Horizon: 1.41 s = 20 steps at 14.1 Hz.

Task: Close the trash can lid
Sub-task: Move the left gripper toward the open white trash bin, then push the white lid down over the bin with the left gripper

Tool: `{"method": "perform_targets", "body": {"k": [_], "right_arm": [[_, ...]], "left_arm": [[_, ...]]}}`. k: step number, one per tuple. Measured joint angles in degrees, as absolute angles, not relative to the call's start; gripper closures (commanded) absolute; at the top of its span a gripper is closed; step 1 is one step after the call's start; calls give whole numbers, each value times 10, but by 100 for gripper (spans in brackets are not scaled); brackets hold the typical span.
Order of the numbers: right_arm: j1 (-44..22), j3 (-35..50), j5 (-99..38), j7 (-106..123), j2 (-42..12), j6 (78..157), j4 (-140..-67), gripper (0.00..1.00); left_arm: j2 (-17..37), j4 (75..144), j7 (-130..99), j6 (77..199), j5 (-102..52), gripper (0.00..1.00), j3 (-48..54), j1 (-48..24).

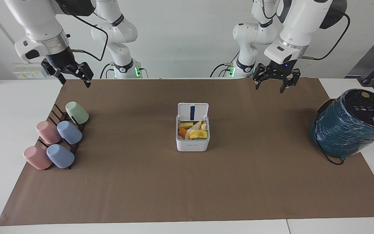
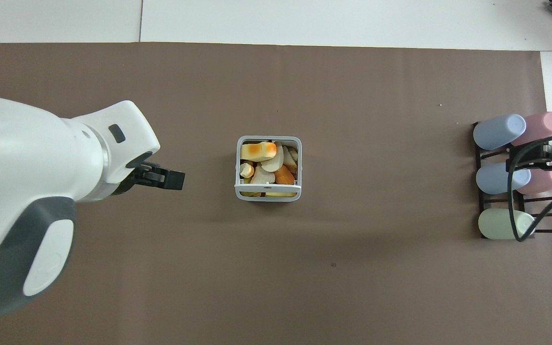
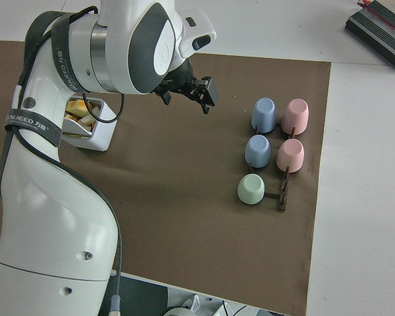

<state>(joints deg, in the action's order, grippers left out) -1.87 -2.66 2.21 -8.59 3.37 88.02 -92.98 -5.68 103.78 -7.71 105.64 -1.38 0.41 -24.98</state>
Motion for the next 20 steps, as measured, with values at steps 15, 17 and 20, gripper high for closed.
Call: {"method": "perform_targets", "body": {"k": [15,17,20], "right_arm": [[-19,-27,22,-86,34,880,-930,0],[-19,-27,22,-86,34,880,-930,0],[-19,-27,22,-86,34,880,-930,0]], "left_arm": [[6,1111,-241,1268,-14,100,5,-388],[28,1111,-243,1314,-14,100,1,-387],[52,1111,-243,1378,-14,100,-4,-379]]}}
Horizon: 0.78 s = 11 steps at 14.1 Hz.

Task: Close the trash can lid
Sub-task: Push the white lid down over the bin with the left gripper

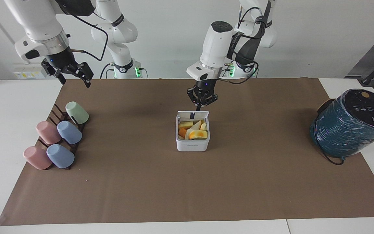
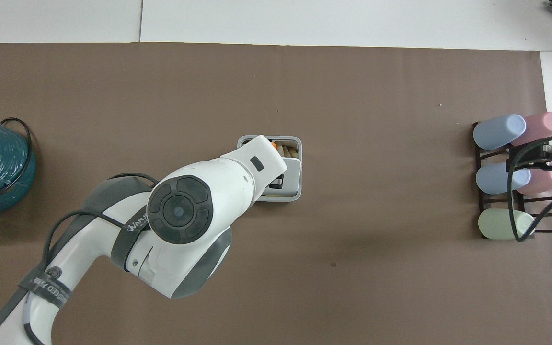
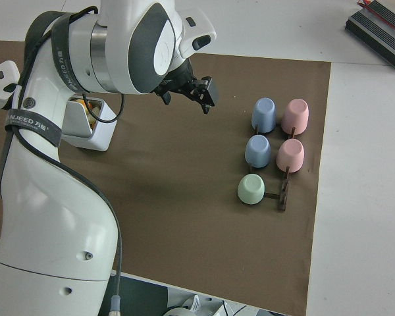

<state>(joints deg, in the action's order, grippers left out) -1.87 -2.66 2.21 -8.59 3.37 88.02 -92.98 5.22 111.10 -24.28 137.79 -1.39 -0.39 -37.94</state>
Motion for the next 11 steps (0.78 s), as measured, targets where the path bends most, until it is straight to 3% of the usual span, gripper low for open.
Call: {"method": "perform_targets", "body": {"k": [11], "right_arm": [[-19,-27,22,-86,34,880,-930,0]], "left_arm": [[153,1082,-243,1479,-14,100,-6,-371]]}}
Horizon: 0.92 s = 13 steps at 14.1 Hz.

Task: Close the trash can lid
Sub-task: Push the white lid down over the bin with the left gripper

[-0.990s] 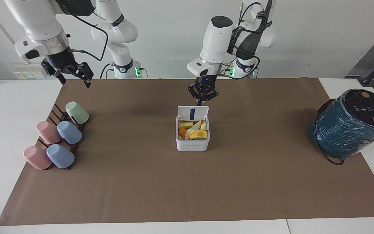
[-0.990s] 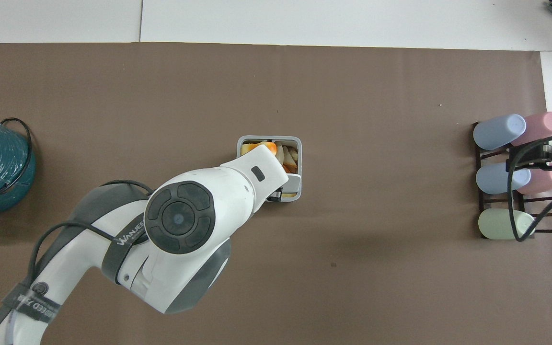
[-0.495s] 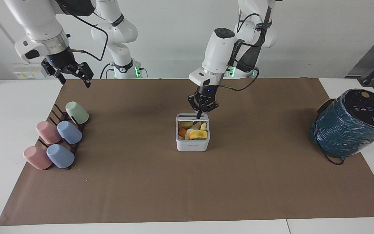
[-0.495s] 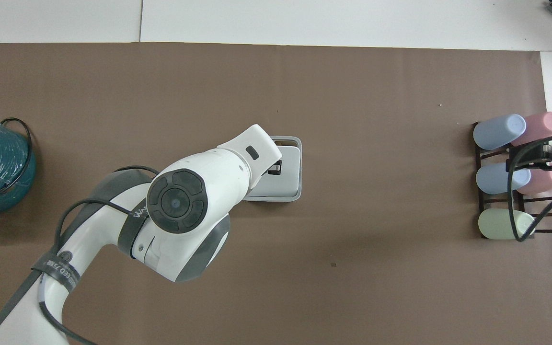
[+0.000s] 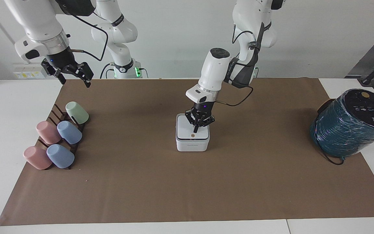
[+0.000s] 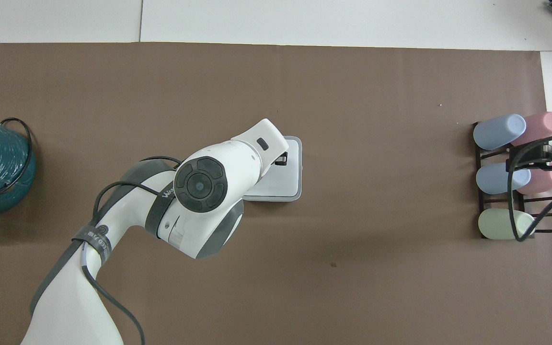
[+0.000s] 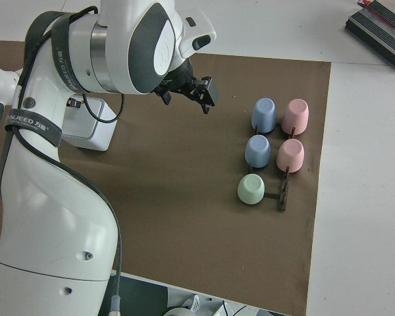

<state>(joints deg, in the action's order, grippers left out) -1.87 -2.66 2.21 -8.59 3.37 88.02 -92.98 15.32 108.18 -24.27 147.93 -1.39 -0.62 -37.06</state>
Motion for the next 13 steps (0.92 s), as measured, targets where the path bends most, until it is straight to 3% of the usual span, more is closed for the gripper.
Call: {"method": "perform_targets", "body": {"k": [13], "right_arm": [[-19,-27,22,-86,34,880,-930,0]], "left_arm": [[156,1082,-242,1472,-13,100,-6,-387]]}}
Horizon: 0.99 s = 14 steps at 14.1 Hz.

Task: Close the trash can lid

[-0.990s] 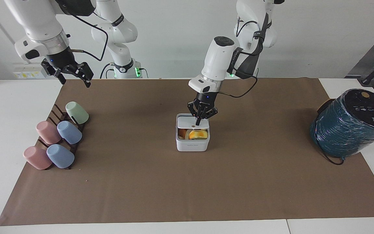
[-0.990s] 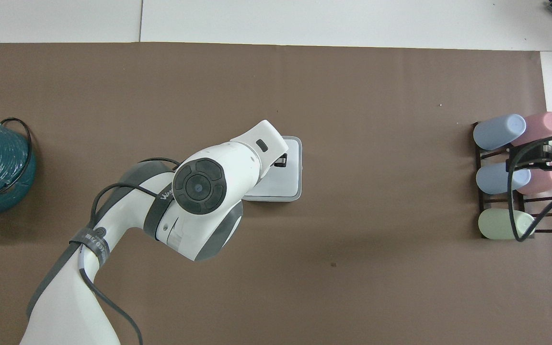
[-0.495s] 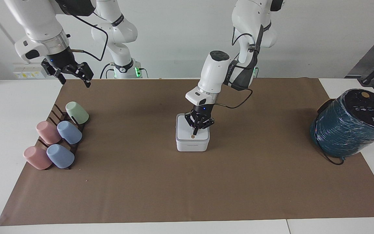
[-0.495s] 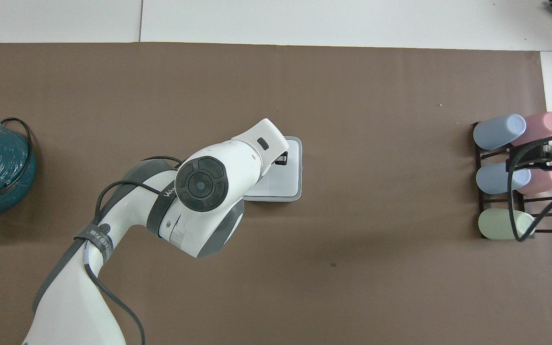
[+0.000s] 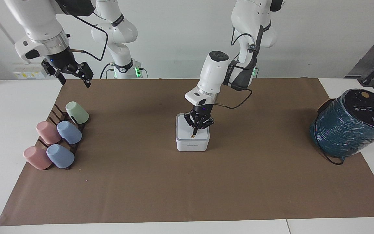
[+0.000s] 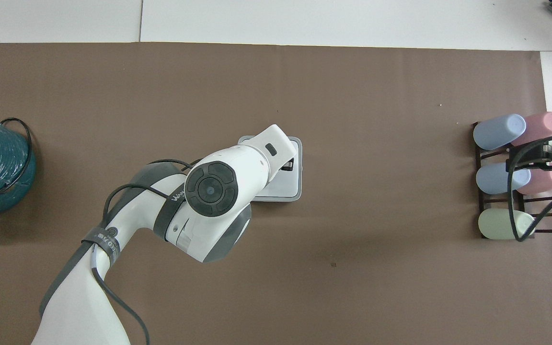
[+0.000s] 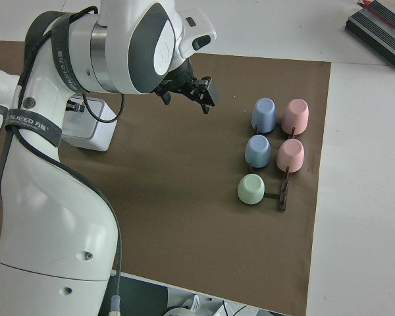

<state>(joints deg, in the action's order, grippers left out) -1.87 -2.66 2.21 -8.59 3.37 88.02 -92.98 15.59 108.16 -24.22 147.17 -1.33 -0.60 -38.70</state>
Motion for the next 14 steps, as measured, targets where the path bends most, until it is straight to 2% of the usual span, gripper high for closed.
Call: {"method": "perform_targets", "body": {"k": [5,8,9,10,11,12,13,14], "right_arm": [[-19,-27,22,-86,34,880,-930,0],[-19,-27,22,-86,34,880,-930,0],[-19,-27,22,-86,34,880,-930,0],[-19,-27,22,-86,34,880,-930,0],[-19,-27,22,-86,34,880,-930,0],[-19,-27,22,-86,34,880,-930,0],[-19,-27,22,-86,34,880,-930,0],[-19,-27,22,-86,34,880,-930,0]], "left_arm": [[153,1065,-242,1421,-13,100,-5,-390],[130,1063,-243,1356,-13,97,-9,-386],[117,1062,-243,1335,-13,89,-12,-379],[102,1062,-243,1313,-13,73,-14,-369],[88,1062,-242,1291,-13,40,-15,-353],[75,1062,-241,1270,-13,13,-16,-335],[62,1062,-237,1251,-13,0,-17,-316],[51,1063,-226,1234,-13,0,-17,-296]]}}
